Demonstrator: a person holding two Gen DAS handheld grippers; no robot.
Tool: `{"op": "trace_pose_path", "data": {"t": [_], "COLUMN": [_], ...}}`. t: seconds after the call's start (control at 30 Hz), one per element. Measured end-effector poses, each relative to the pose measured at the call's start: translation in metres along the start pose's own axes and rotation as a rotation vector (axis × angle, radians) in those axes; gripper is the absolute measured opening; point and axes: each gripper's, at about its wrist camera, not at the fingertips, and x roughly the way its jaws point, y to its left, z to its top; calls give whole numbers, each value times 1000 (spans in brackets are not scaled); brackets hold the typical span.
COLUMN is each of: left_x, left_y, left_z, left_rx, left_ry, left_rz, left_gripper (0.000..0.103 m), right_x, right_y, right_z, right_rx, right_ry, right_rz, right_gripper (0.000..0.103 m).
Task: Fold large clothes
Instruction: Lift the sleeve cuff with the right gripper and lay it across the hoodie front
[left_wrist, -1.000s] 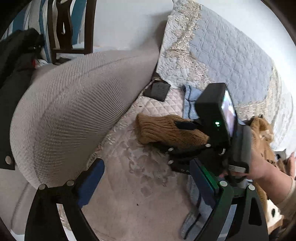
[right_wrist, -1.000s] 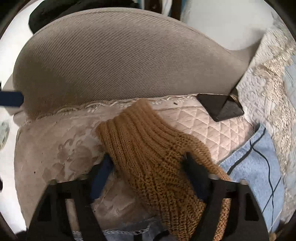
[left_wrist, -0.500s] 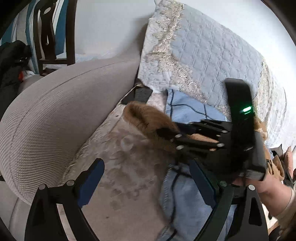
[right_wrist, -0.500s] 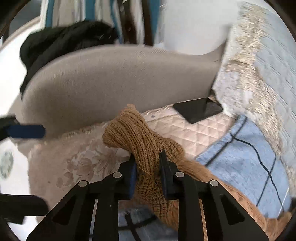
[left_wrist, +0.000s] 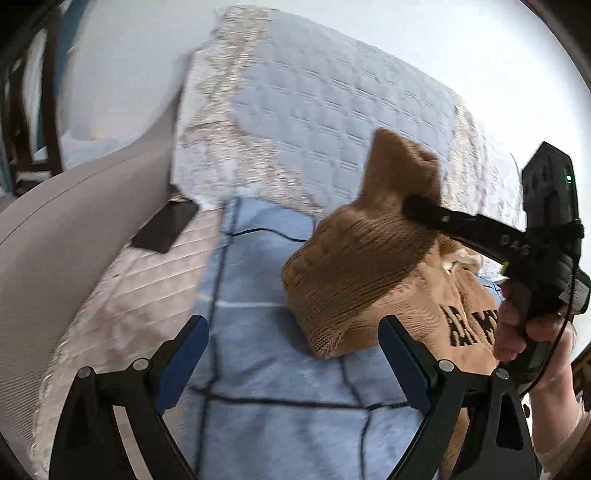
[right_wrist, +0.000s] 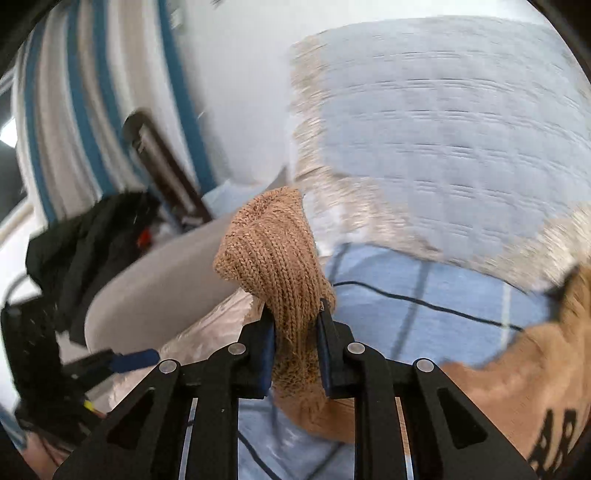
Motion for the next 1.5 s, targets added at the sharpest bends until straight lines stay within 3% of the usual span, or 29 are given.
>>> {"op": "trace_pose_path", "data": {"t": [0.23,0.53,0.63,0.97,1.3,1.5], "left_x": [41,78,84,113,160,183], "left_y": [-41,-69,-75,-122,-169,-171], "left_z": [12,6,8,15,1,-16], "left_rx": [11,22,16,48,145,159], "left_ry": [34,98,97,121,207,297], "left_rz": [-84,-93,-56,-106,-16,46], "left_gripper": [94,94,94,94,94,94], "right_x": [-53,-95,-114,-181,-209,-197], "right_y": [-55,-103,-121,-205,-279,-329], "right_z": [0,-11,-15,-37,-92,-136], "right_rx": [102,210,252,481,673,844], "right_ry": [-84,-154,-192,-314,-370,-308], "right_rz": [-73,-114,-111,-121,-123,-138], "right_gripper": [20,20,20,20,20,20]}}
